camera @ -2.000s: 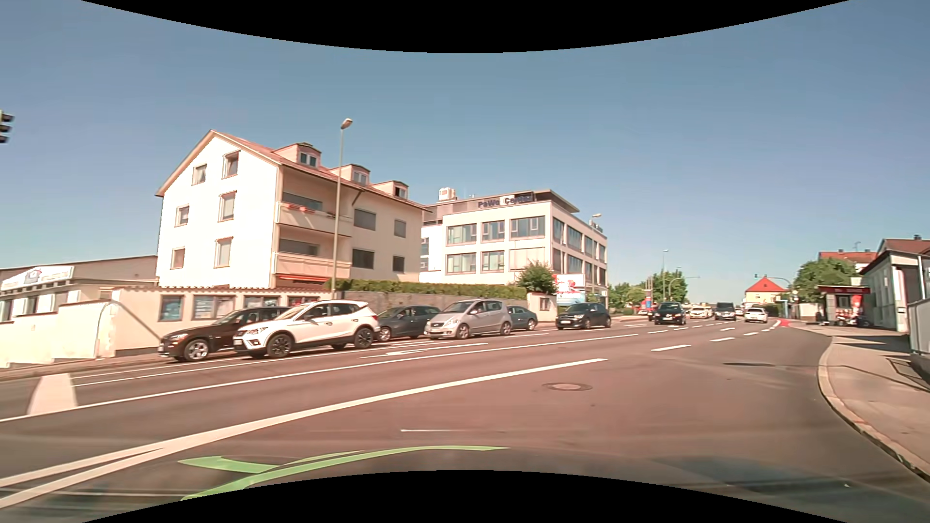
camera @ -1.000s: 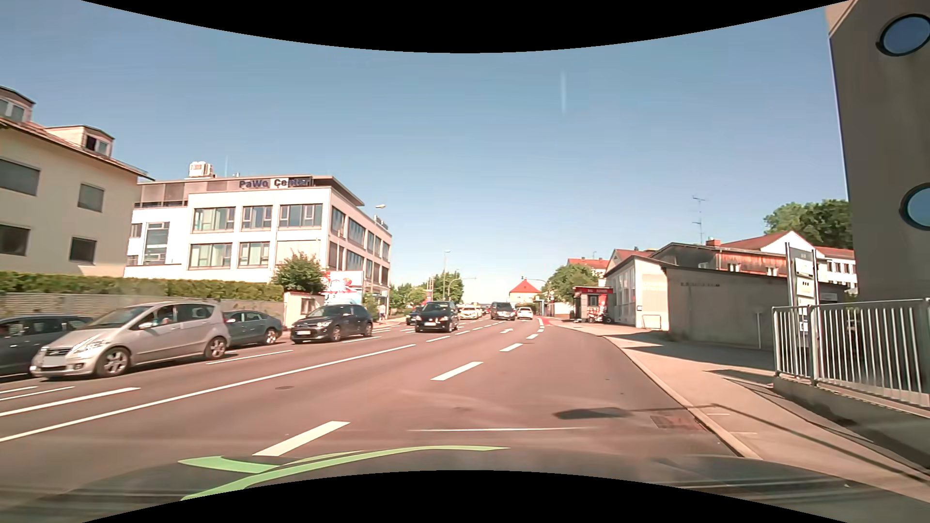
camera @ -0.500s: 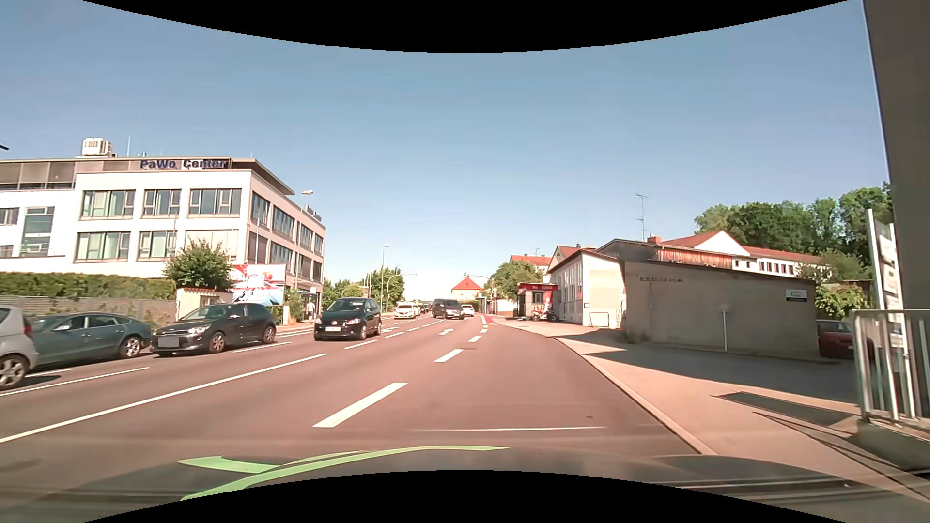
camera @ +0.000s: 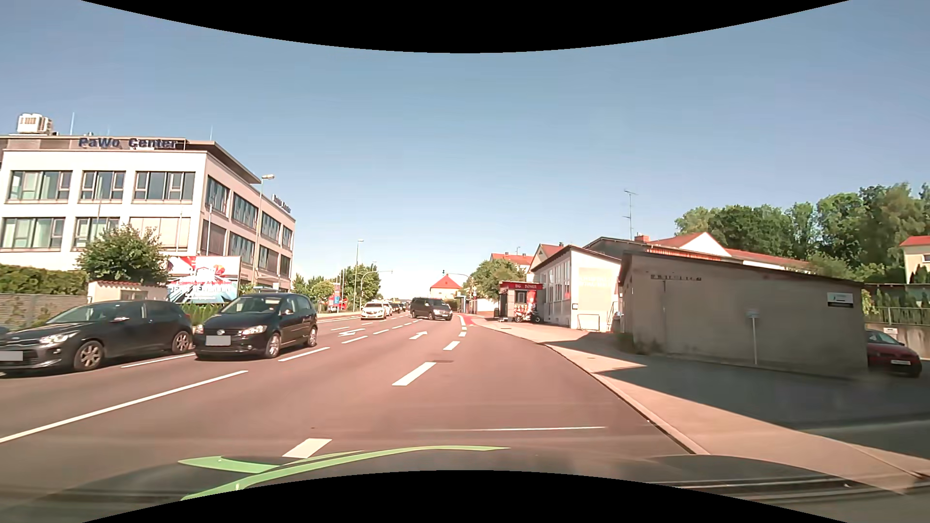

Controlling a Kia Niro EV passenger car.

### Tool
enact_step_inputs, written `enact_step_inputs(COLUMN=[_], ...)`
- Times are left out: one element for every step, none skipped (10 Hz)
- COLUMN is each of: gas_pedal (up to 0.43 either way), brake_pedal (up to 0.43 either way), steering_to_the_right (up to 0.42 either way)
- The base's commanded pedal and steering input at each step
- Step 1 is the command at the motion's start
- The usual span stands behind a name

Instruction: Follow the waypoints while adhering to traffic rules and regulations

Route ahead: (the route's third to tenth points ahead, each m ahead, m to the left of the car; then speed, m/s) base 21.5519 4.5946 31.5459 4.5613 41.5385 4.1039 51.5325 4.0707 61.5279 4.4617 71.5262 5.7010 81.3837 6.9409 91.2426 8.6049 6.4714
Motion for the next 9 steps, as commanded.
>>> enact_step_inputs(gas_pedal=[0.177,0.189,0.189,0.197,0.197,0.197,0.209,0.209,0.220], brake_pedal=[0.000,0.000,0.000,0.000,0.000,0.000,0.000,0.000,0.000], steering_to_the_right=[0.005,-0.001,-0.009,-0.015,-0.016,-0.016,-0.017,-0.017,-0.017])
